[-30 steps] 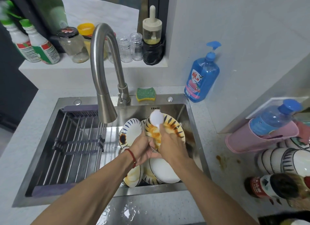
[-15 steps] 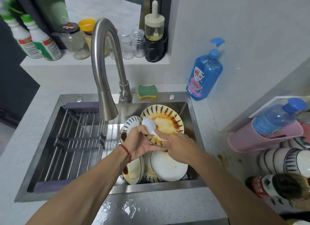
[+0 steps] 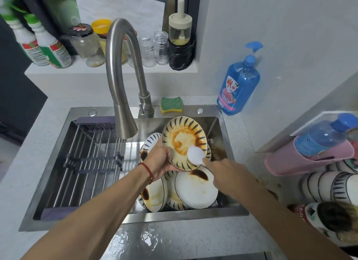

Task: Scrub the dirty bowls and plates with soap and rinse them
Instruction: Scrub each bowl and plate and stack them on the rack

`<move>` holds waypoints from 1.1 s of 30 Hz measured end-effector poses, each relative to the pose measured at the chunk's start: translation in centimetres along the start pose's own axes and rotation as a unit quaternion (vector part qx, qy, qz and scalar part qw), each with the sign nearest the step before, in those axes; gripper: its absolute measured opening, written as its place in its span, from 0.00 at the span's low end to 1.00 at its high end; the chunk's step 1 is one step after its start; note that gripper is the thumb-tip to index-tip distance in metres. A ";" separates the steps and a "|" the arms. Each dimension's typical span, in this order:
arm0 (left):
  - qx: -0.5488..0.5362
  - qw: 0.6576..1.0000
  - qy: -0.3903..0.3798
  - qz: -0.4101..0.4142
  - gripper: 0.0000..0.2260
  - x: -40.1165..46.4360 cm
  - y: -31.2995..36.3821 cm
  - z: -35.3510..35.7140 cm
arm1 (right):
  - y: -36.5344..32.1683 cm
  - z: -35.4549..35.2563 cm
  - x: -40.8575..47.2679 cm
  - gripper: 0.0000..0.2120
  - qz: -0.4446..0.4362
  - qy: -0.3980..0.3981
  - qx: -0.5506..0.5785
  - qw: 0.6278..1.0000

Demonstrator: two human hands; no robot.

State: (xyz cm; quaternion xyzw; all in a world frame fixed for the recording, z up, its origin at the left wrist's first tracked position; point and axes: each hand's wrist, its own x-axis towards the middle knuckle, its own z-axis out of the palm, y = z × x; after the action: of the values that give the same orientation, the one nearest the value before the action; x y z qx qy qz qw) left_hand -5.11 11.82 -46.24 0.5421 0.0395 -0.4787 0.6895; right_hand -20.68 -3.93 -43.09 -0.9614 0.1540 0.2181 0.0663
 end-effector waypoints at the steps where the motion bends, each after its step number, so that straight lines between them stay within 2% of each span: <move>1: 0.009 1.000 -0.004 -0.003 0.35 -0.1 -0.2 0.1 | 0.3 -0.3 0.9 0.26 0.027 0.016 0.001 0.999; 4: -0.003 1.000 -0.019 -0.017 0.34 -0.4 -0.9 0.6 | -0.6 -1.1 3.0 0.27 0.073 0.068 0.034 0.994; 8: 0.011 0.999 -0.028 -0.024 0.33 -0.4 -0.9 0.9 | -4.3 -0.2 2.4 0.33 0.042 0.116 0.117 0.985; 11: 0.014 0.999 -0.038 -0.033 0.32 -0.8 -1.1 1.0 | -4.7 0.4 2.5 0.34 0.040 0.146 0.110 0.982; 15: 0.007 0.998 -0.042 -0.042 0.32 -0.5 -1.5 1.5 | -3.0 0.1 3.5 0.33 0.110 0.135 0.094 0.980; 20: 0.001 0.997 -0.053 -0.048 0.32 -0.7 -1.2 1.8 | -3.7 0.0 3.3 0.33 0.064 0.148 0.126 0.979; 23: 0.013 0.997 -0.055 -0.046 0.32 -0.6 -0.9 1.5 | -1.0 0.7 3.0 0.31 0.129 0.129 0.067 0.981; 25: 0.025 0.997 -0.056 -0.040 0.33 -0.4 -1.0 1.7 | -1.5 1.0 2.4 0.30 0.155 0.126 0.070 0.977; 27: 0.034 0.996 -0.068 -0.041 0.33 -0.2 -1.1 2.1 | -3.0 0.6 2.2 0.31 0.135 0.132 0.101 0.977; 30: 0.018 0.993 -0.095 -0.063 0.31 -0.3 -1.1 1.8 | -4.1 -0.9 2.0 0.31 0.057 0.109 0.147 0.981; 33: -0.068 0.988 -0.118 -0.074 0.22 -0.2 -1.0 0.8 | -3.7 -1.6 0.8 0.31 -0.015 0.061 0.122 0.991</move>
State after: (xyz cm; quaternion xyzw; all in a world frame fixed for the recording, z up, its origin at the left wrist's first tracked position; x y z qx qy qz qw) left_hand -6.34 11.38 -46.49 0.4290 0.0303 -0.5855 0.6872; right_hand -18.12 -0.95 -41.75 -0.9599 0.1691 0.1374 0.1764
